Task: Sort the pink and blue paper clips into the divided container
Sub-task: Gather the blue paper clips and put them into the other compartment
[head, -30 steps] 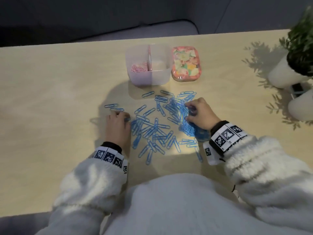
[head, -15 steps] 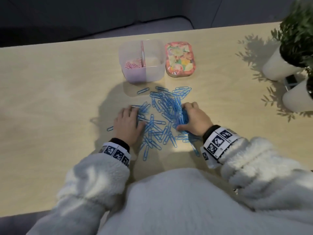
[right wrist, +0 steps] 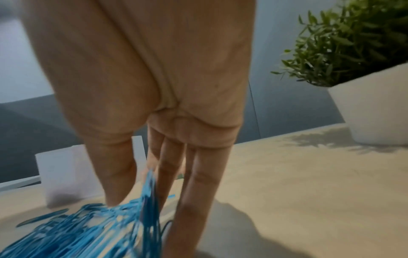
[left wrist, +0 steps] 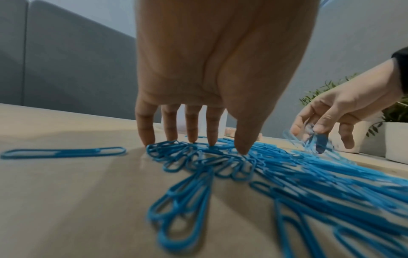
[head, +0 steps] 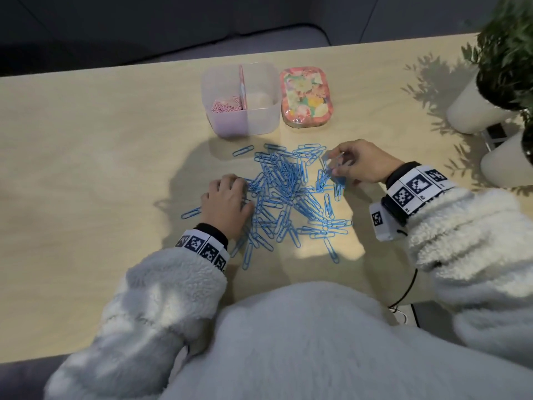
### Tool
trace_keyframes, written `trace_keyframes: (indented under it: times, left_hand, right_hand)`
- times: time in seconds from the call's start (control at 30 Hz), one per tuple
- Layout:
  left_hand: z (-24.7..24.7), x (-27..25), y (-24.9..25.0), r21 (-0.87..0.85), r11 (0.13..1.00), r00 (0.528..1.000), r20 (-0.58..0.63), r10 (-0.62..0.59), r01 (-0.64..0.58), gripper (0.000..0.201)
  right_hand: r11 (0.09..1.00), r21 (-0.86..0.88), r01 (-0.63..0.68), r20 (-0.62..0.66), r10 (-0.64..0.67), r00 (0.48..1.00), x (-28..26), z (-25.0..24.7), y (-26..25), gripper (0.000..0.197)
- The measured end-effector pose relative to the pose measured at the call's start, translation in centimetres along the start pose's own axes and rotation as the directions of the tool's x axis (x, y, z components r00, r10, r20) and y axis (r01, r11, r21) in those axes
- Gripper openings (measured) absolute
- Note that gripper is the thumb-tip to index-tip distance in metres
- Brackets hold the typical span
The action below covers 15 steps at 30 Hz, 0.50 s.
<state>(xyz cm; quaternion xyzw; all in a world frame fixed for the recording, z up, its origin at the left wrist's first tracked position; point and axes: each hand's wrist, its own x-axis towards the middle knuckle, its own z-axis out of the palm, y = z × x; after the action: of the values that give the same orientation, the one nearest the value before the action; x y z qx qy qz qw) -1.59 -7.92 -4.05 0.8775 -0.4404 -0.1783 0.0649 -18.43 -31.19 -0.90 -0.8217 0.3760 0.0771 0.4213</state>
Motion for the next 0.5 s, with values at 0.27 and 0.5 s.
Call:
trace_keyframes:
  times: [0.27, 0.5]
  left_hand:
    - [-1.4, 5.7, 1.2, 0.014, 0.983, 0.983, 0.012, 0.185, -0.185, 0.048]
    - [-0.7, 6.5, 2.1, 0.063, 0.963, 0.964, 0.042, 0.262, -0.264, 0.042]
  right_hand:
    - [0.973, -0.226, -0.050, -0.217, -0.001, 0.976, 4.0, 2.0, -2.8, 0.026]
    - [0.882, -0.458, 0.114, -0.073, -0.165, 0.984, 4.2, 6.6, -5.3, 0.036]
